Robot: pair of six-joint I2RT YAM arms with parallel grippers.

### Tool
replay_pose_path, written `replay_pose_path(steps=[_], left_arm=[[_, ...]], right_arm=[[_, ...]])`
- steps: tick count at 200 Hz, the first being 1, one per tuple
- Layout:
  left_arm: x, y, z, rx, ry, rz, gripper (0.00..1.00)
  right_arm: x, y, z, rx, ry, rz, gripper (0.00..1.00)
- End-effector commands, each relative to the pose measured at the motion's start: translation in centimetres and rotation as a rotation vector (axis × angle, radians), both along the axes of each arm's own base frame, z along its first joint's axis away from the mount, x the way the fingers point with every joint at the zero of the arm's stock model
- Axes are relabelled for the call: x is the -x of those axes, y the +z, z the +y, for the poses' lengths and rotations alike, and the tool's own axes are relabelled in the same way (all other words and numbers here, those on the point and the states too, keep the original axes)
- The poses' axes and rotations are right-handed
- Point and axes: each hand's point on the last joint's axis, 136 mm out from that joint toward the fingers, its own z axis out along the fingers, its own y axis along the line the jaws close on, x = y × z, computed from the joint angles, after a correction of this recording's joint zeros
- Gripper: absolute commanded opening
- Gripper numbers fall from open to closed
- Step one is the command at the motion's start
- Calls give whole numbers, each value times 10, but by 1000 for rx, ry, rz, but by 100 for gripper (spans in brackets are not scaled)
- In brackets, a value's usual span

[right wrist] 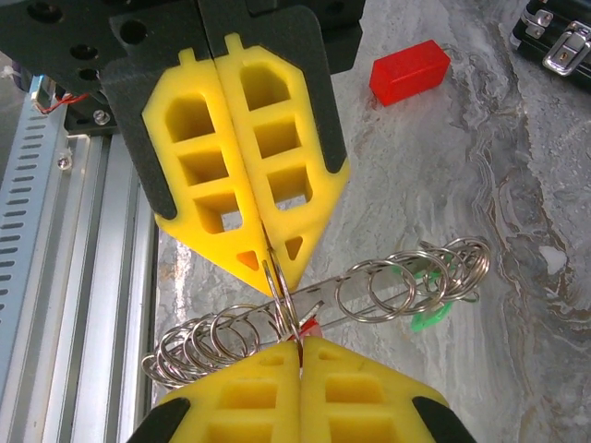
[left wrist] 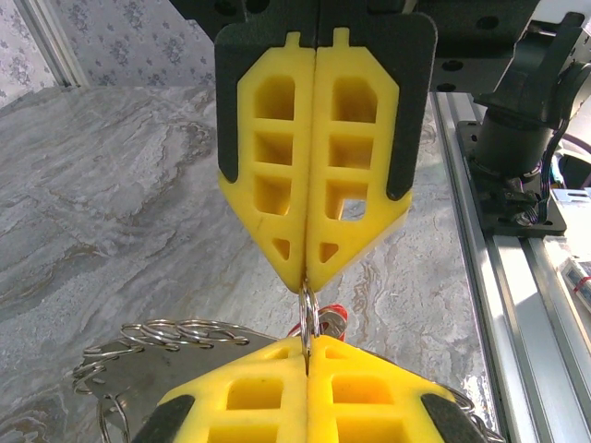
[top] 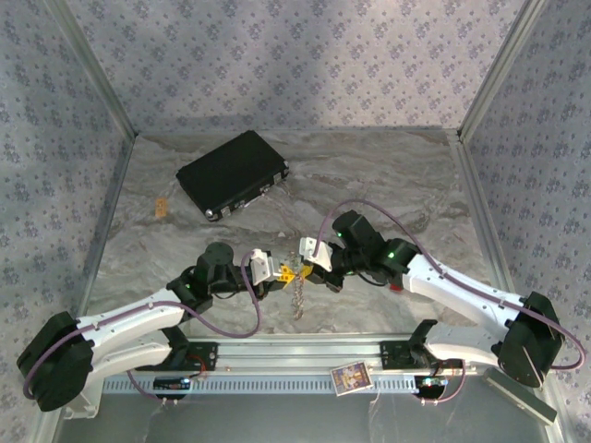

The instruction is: Put the keys on the keyring

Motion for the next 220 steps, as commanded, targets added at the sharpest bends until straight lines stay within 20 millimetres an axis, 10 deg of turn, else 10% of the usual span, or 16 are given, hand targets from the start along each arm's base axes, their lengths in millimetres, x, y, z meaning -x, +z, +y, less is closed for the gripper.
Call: replay_pose_path(steps=[1, 60, 105, 220], left_arm=[[7, 24, -4, 77, -46, -43, 0], [7, 25, -3, 81, -42, -52, 0], [7, 23, -4, 81, -45, -48, 0], [7, 26, -3, 88, -44, -54, 0]], right_arm=[[-8, -6, -4, 38, -20, -23, 0], [-4, -12, 1, 38, 4, 13, 0], [1, 1, 2, -39, 15, -2, 21], [7, 4, 17, -115, 55, 31, 10]])
